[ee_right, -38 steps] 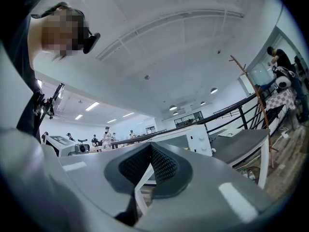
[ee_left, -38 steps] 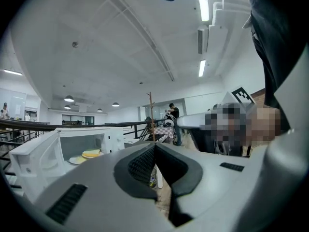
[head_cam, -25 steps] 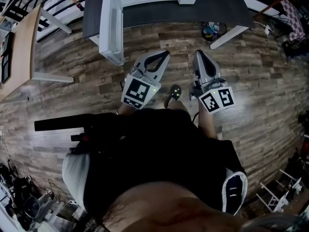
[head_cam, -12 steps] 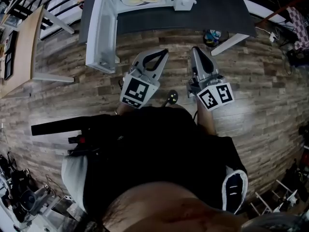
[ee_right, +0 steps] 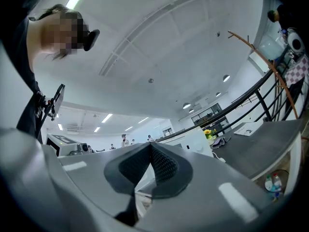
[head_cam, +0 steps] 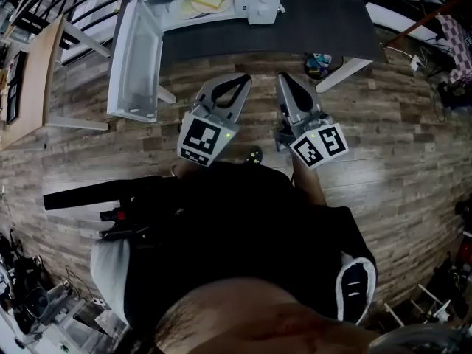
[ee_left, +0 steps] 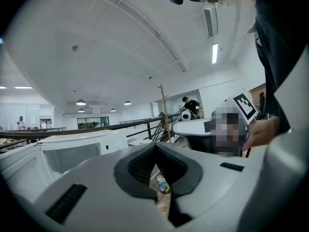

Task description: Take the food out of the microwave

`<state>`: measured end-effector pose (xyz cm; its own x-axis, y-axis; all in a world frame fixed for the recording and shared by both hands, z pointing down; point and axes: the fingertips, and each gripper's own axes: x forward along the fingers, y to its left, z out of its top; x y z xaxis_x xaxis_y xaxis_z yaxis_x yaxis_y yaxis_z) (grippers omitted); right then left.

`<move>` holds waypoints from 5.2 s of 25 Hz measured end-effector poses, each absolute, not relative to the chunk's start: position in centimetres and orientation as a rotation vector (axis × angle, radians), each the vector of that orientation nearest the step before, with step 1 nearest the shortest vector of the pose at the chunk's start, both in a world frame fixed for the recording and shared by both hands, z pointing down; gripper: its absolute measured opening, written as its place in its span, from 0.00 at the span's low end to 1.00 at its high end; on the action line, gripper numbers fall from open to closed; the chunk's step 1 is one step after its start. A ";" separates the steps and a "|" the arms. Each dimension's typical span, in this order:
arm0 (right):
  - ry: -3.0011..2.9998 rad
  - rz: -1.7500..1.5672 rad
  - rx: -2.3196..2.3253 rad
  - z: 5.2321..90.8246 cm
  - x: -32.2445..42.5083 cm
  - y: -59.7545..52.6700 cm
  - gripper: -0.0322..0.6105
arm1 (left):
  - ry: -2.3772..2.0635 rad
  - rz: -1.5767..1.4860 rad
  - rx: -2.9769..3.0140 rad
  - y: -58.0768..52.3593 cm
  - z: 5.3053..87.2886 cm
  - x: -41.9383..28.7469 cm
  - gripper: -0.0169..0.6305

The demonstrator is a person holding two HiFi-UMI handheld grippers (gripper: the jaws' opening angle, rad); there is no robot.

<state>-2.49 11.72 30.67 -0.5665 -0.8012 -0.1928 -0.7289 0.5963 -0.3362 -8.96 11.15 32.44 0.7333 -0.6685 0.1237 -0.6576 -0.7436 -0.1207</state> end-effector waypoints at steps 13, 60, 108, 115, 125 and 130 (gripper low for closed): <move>2.514 -0.384 -1.156 32.4 -0.1 8.9 0.05 | 1.212 -0.304 -2.793 9.2 33.6 -7.4 0.04; 2.578 -0.533 -1.038 33.7 -7.3 -4.1 0.05 | 1.404 -0.248 -2.838 -3.4 36.8 -13.5 0.04; 2.361 -1.041 -1.198 46.1 -13.3 -18.4 0.16 | 1.554 -0.369 -2.875 -13.0 43.4 -19.1 0.04; 2.209 -1.203 -1.131 47.9 -14.5 -19.5 0.25 | 1.570 -0.378 -2.867 -13.0 43.5 -19.7 0.04; 2.098 -1.325 -1.098 50.0 -15.8 -21.2 0.26 | 1.621 -0.398 -2.854 -13.4 44.2 -21.3 0.04; 2.043 -1.366 -1.097 50.7 -15.6 -21.6 0.27 | 1.620 -0.411 -2.849 -13.4 44.3 -21.7 0.04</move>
